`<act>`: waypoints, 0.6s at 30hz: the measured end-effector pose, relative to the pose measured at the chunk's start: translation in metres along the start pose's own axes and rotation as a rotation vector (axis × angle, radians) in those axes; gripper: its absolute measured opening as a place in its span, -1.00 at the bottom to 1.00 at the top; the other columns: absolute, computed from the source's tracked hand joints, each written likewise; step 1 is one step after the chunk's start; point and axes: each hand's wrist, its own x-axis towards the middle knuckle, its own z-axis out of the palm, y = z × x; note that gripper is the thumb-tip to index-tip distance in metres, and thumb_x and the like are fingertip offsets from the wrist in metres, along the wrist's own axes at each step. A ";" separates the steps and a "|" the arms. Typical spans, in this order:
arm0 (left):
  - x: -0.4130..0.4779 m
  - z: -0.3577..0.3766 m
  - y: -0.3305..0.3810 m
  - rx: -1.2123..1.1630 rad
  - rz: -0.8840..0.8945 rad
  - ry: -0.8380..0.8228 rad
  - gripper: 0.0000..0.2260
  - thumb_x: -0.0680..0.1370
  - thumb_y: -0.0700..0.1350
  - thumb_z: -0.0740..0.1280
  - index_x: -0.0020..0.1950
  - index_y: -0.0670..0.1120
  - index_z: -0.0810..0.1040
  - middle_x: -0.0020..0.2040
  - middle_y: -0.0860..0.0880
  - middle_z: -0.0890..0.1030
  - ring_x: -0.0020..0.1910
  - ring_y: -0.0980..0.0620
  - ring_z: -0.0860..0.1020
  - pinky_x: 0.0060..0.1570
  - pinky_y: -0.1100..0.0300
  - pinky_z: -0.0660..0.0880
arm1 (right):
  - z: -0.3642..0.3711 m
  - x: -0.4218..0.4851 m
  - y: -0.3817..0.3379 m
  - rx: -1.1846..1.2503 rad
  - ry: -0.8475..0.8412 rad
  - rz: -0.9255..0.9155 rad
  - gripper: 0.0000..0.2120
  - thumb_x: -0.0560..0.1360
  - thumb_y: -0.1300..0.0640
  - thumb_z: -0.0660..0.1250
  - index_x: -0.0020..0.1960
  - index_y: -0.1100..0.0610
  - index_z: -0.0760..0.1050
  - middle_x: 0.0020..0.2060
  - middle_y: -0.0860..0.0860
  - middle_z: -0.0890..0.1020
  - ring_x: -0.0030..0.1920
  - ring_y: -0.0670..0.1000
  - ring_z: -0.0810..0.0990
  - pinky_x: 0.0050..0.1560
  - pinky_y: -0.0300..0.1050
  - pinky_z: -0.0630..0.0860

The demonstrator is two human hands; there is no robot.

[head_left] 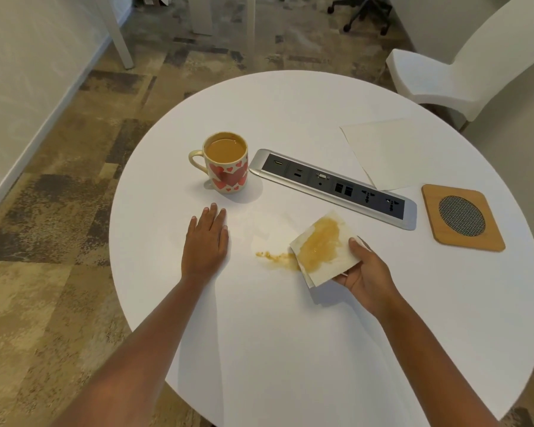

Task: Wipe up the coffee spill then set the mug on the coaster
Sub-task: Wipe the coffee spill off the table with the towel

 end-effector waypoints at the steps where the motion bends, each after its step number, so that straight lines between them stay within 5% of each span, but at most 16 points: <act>1: 0.000 0.000 0.000 0.002 0.002 0.004 -0.57 0.55 -0.10 -0.01 0.39 -0.16 0.33 0.45 -0.18 0.32 0.44 -0.14 0.28 0.43 -0.08 0.15 | -0.004 0.001 0.001 0.003 0.009 0.019 -0.80 0.61 0.19 0.08 0.13 0.10 0.44 -0.05 0.07 0.60 -0.05 0.08 0.58 -0.16 0.04 0.62; 4: 0.000 0.000 0.000 -0.013 0.002 0.008 -0.57 0.55 -0.10 -0.01 0.38 -0.17 0.34 0.44 -0.19 0.34 0.43 -0.16 0.29 0.43 -0.10 0.17 | -0.018 0.002 0.005 -0.034 0.029 0.032 -0.76 0.56 0.32 0.09 0.02 0.09 0.48 -0.08 0.09 0.61 -0.08 0.09 0.59 -0.26 -0.06 0.66; 8: -0.002 0.000 0.001 -0.017 0.005 0.019 -0.57 0.55 -0.11 0.00 0.37 -0.18 0.36 0.42 -0.21 0.36 0.42 -0.18 0.31 0.42 -0.11 0.18 | -0.034 -0.003 0.008 -0.196 0.090 0.026 -0.64 0.53 0.42 0.07 0.21 0.10 0.38 -0.03 0.08 0.60 -0.07 0.07 0.61 -0.30 -0.16 0.66; 12: -0.002 -0.001 0.002 -0.025 0.012 0.020 -0.58 0.54 -0.11 0.01 0.35 -0.20 0.38 0.40 -0.22 0.38 0.39 -0.20 0.34 0.40 -0.13 0.22 | -0.038 -0.008 0.011 -0.306 0.157 0.026 -0.57 0.51 0.46 0.08 0.26 0.10 0.37 0.10 0.14 0.53 -0.04 0.09 0.59 -0.15 -0.11 0.57; 18: -0.002 -0.003 0.003 -0.039 0.040 0.027 -0.62 0.53 -0.17 0.08 0.30 -0.25 0.43 0.35 -0.28 0.43 0.35 -0.26 0.39 0.36 -0.17 0.28 | -0.036 -0.015 0.013 -0.139 0.189 -0.018 -0.59 0.51 0.50 0.07 0.21 0.13 0.41 0.07 0.14 0.53 -0.06 0.07 0.59 0.05 -0.02 0.51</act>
